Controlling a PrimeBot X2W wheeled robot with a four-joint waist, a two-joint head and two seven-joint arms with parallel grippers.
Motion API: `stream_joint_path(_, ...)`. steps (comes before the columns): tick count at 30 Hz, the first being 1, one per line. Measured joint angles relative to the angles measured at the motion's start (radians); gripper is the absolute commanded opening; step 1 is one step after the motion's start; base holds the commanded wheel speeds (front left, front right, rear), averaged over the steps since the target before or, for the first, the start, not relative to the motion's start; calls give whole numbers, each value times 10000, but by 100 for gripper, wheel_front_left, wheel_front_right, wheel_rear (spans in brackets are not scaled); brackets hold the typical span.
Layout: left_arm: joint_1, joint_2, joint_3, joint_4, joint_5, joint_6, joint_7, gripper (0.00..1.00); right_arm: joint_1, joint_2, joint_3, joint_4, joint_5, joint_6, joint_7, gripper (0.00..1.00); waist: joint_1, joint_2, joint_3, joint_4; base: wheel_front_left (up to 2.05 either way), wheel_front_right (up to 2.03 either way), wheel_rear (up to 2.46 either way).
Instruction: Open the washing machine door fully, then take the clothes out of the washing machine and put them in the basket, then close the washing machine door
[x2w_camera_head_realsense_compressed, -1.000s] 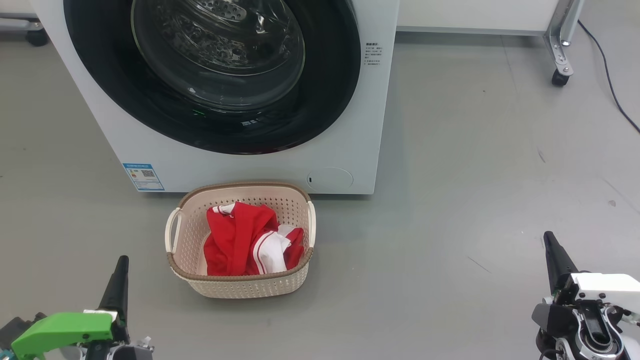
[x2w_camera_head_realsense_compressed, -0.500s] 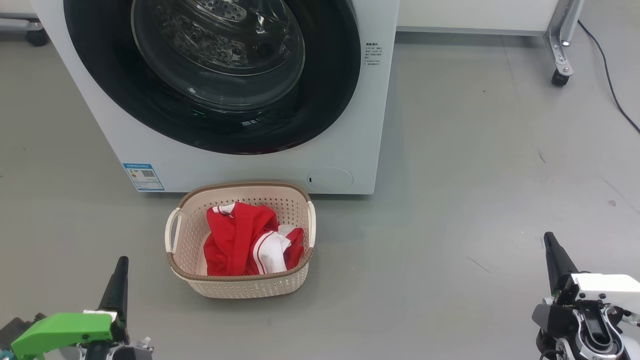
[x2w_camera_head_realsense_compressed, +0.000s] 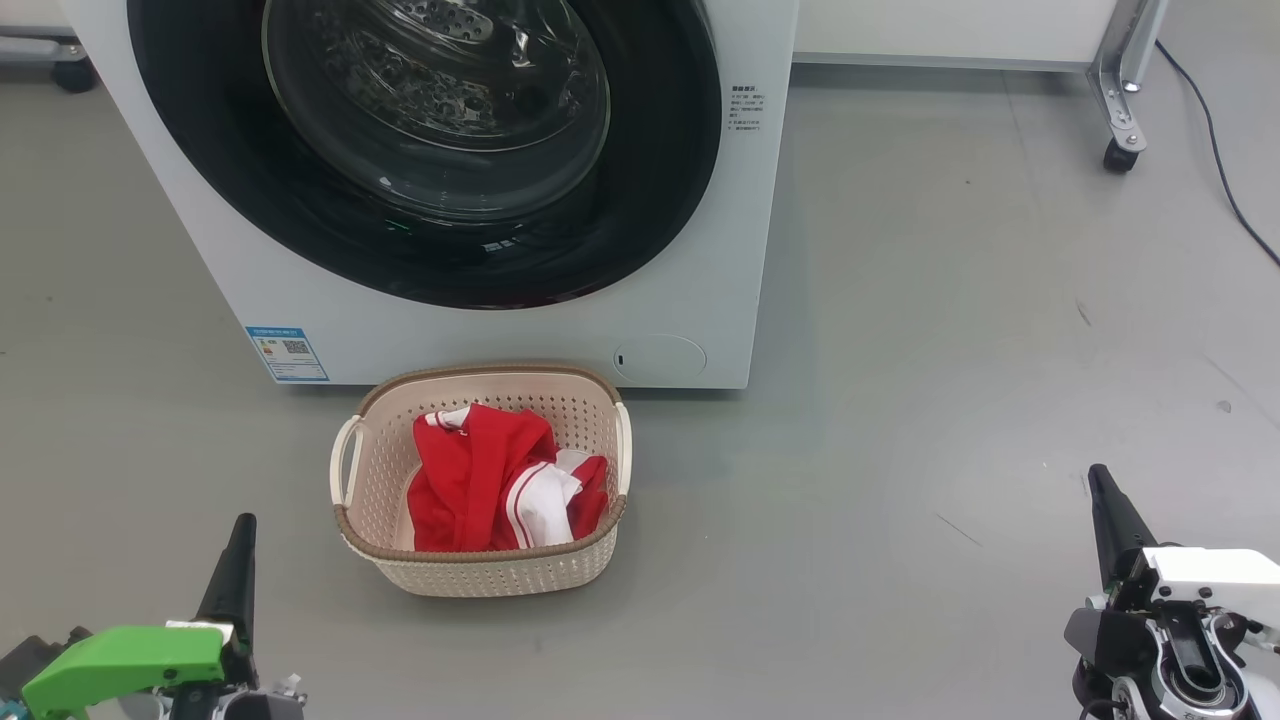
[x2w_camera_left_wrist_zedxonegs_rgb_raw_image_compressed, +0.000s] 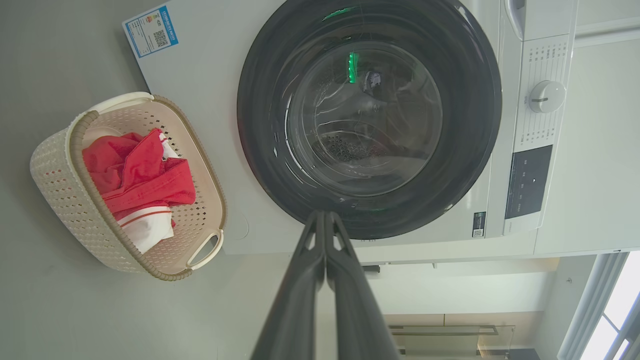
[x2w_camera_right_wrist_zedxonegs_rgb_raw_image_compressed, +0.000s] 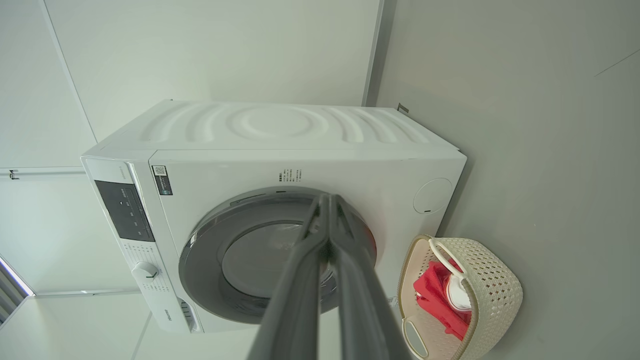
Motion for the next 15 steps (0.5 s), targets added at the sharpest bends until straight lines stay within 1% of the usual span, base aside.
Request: stream_joint_path(15,-6,-2,12,25,0,0,15,0,-2,0,-15,29,0,0,31,0,0,0,-1,0,0,0,0)
